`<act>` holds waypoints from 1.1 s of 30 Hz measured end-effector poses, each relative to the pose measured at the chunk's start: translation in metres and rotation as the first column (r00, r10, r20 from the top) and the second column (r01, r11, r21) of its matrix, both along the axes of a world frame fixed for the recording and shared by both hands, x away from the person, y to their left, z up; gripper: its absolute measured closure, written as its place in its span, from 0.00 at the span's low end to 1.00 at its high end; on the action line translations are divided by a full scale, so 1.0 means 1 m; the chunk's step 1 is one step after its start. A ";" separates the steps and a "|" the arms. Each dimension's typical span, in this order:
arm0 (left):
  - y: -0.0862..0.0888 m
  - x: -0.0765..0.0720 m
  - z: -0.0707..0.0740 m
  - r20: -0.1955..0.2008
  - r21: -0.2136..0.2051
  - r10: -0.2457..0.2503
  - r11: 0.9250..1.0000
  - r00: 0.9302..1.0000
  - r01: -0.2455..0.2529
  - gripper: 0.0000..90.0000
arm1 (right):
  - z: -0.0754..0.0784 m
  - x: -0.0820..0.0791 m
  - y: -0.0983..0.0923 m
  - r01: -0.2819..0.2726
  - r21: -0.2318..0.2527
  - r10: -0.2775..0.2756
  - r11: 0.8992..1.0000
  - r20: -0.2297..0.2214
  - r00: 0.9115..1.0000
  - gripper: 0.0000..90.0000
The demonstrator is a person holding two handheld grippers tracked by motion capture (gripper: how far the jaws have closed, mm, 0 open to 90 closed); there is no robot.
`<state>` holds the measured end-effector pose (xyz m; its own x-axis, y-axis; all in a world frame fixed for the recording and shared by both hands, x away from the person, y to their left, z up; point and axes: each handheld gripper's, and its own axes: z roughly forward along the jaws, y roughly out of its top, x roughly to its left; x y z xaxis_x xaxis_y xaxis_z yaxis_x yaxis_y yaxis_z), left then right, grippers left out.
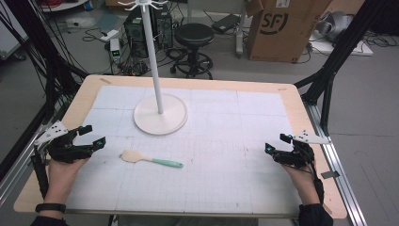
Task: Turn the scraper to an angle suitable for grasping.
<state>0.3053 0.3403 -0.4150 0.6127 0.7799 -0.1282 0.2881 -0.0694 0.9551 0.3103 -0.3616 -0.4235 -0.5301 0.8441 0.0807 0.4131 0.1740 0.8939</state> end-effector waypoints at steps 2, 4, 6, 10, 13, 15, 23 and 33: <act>0.000 0.000 0.000 0.005 0.001 -0.007 1.000 1.000 0.007 0.18 | 0.000 0.000 0.000 -0.001 -0.003 0.001 1.000 0.003 1.000 0.21; 0.000 0.000 0.000 0.003 0.002 -0.012 1.000 1.000 0.012 0.18 | 0.000 0.000 0.000 -0.001 -0.002 0.001 1.000 0.002 1.000 0.21; 0.000 0.000 0.000 0.005 0.006 -0.017 1.000 1.000 0.017 0.18 | 0.000 -0.001 0.000 0.000 0.001 0.000 1.000 0.004 1.000 0.21; -0.001 0.000 0.000 0.010 0.004 -0.024 1.000 1.000 0.024 0.18 | 0.001 -0.001 0.000 -0.004 0.000 0.004 1.000 0.006 1.000 0.21; -0.002 0.000 0.002 0.011 0.006 -0.053 0.999 0.999 0.053 0.18 | 0.001 -0.001 0.000 -0.005 0.002 0.005 1.000 0.002 1.000 0.21; -0.003 -0.001 0.003 0.020 0.008 -0.076 0.997 0.997 0.076 0.18 | 0.000 0.000 0.000 -0.008 0.000 0.008 1.000 0.002 1.000 0.21; -0.013 -0.002 0.007 0.045 0.011 -0.151 0.989 0.987 0.151 0.18 | -0.001 0.000 0.000 -0.011 0.000 0.011 1.000 -0.009 1.000 0.21; -0.032 -0.001 0.006 0.027 0.007 -0.260 0.966 0.965 0.260 0.25 | -0.001 0.001 -0.001 -0.010 -0.003 0.010 1.000 -0.006 1.000 0.21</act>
<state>0.3046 0.3080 -0.4088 0.7975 0.5938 -0.1063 0.2337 -0.1417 0.9619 0.3112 -0.3624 -0.4244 -0.5380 0.8390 0.0818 0.4169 0.1805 0.8909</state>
